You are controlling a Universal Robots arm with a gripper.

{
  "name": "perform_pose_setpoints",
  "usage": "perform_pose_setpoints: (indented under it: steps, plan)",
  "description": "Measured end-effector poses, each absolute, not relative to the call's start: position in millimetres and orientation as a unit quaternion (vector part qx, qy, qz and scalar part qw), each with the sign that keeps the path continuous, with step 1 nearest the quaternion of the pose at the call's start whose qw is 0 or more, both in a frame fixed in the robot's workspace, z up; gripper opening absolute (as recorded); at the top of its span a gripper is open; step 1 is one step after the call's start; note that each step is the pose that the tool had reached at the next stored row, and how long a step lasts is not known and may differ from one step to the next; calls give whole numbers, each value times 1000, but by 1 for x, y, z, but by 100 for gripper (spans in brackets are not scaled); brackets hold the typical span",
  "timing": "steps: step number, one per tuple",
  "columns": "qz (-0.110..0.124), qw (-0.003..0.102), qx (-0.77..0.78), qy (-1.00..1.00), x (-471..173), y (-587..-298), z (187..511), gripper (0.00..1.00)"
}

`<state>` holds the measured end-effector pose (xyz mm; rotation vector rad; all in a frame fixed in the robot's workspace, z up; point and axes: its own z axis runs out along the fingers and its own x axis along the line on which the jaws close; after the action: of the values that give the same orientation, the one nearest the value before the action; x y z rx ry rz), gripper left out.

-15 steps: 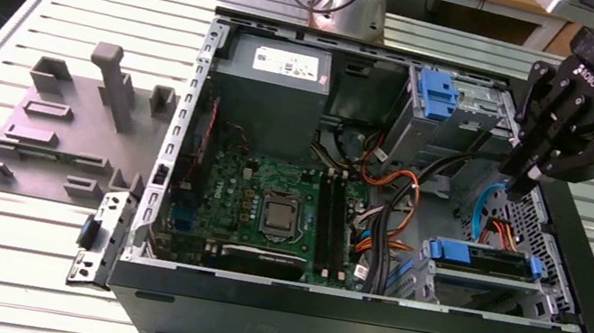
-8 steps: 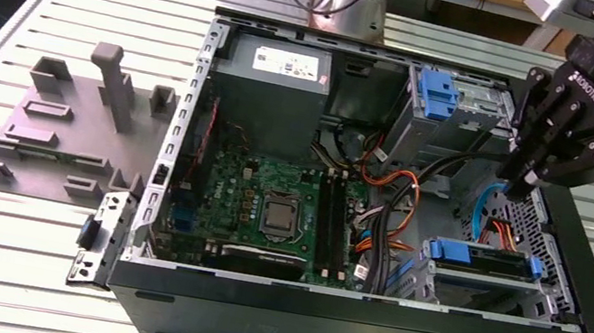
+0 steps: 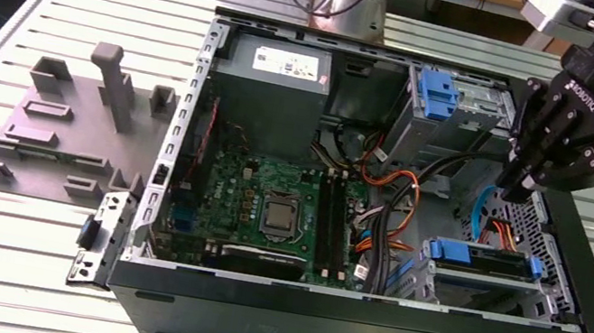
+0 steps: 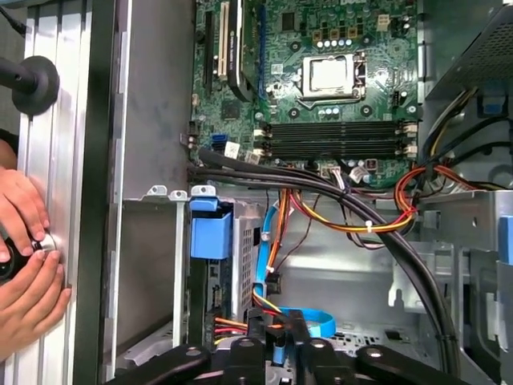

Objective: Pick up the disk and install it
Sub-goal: 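Insert the second disk wire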

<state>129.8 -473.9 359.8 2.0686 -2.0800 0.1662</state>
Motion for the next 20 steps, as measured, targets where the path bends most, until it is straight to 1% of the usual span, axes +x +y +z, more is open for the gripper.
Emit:
perform_pose_setpoints:
  steps: [1, 11, 13, 14, 16, 18, 20]
  plan:
    - [57, 102, 700, -704, 130, -474, 359, 21]
    - [68, 113, 699, -703, 133, -474, 353, 21]
    - [70, 115, 698, -703, 133, -474, 352, 22]
    - [73, 118, 698, -703, 133, -474, 351, 29]
    - [76, 120, 697, -703, 133, -474, 349, 29]
    - [77, 122, 697, -702, 133, -474, 348, 27]
    - [77, 122, 697, -702, 133, -474, 348, 16]
